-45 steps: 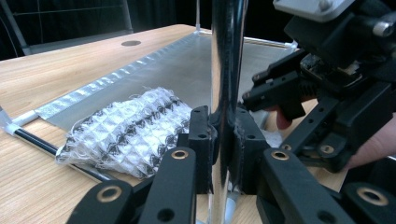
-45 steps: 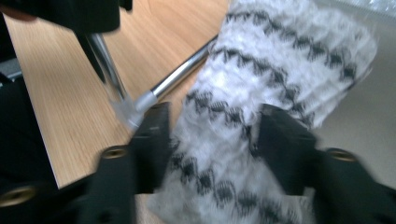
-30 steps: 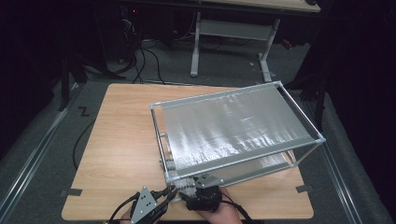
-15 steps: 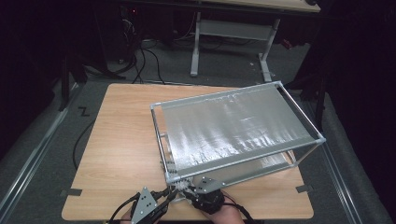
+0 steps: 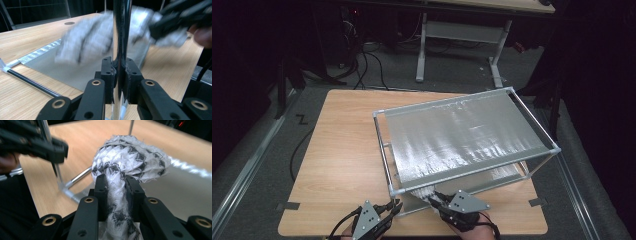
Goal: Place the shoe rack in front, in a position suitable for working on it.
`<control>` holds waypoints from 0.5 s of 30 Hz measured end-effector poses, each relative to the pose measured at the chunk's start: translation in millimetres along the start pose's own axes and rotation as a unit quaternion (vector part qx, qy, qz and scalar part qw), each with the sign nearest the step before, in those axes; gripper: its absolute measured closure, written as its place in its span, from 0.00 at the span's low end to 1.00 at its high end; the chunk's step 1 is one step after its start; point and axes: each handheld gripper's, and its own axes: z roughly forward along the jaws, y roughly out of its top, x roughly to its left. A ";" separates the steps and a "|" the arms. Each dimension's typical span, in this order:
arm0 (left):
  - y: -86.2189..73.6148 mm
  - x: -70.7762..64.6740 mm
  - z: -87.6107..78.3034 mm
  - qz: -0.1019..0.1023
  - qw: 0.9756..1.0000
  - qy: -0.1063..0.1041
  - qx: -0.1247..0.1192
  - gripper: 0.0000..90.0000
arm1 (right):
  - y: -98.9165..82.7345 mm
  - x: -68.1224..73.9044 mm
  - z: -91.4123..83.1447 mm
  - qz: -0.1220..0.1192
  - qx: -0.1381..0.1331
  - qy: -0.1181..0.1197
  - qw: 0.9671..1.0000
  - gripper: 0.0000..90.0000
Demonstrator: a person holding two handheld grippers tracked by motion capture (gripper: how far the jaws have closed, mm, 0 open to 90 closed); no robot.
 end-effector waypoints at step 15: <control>-0.3 0.2 -0.1 0.000 1.000 -0.001 -0.001 0.89 | 28.7 6.3 -48.6 -0.027 -0.100 -0.038 0.994 0.84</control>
